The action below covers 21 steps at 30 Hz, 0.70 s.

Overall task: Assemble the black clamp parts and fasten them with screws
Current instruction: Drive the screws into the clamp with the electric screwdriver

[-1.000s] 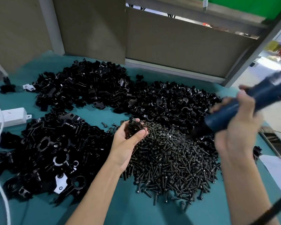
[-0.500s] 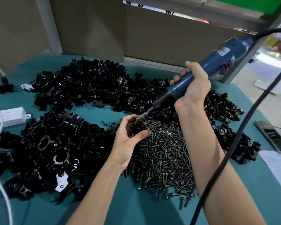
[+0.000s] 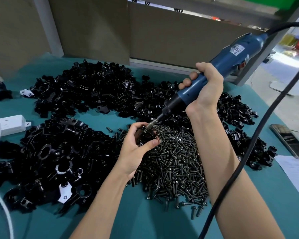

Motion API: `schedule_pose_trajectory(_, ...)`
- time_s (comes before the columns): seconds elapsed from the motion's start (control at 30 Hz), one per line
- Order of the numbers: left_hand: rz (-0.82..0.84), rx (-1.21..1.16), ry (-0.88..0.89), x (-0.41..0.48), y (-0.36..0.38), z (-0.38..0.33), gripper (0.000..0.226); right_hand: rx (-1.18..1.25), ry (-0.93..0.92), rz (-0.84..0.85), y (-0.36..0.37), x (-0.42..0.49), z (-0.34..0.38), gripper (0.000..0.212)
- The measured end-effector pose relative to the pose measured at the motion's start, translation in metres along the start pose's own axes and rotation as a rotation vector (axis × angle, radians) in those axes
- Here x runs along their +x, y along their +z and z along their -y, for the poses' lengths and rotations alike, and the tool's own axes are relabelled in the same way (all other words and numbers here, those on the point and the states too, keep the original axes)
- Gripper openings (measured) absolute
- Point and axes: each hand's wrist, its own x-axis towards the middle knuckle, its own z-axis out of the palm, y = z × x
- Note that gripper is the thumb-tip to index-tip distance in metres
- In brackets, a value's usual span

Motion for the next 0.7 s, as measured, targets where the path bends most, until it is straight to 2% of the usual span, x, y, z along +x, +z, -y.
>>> schedule_pose_trajectory(0.27, 0.023, 0.071, 0.007, -0.0005, -0.0018, -0.0029, 0.064, -0.017, -0.012, 0.014, 0.0032, 0.0000, -0.0004, 0.014)
schedule_pose_trajectory(0.4, 0.070, 0.049, -0.031, -0.0002, -0.0046, 0.0005, 0.051, 0.025, 0.002, 0.172, -0.0018, -0.0013, 0.0004, 0.009)
schedule_pose_trajectory(0.5, 0.097, 0.059, -0.068, -0.0006, -0.0059, 0.0007, 0.053, 0.010, 0.011, 0.242, -0.0027, -0.0013, 0.0007, 0.012)
schedule_pose_trajectory(0.7, 0.092, 0.161, -0.022, -0.0006, -0.0073, -0.0010, 0.049, -0.021, 0.000, 0.141, -0.0015, 0.0030, -0.0021, 0.011)
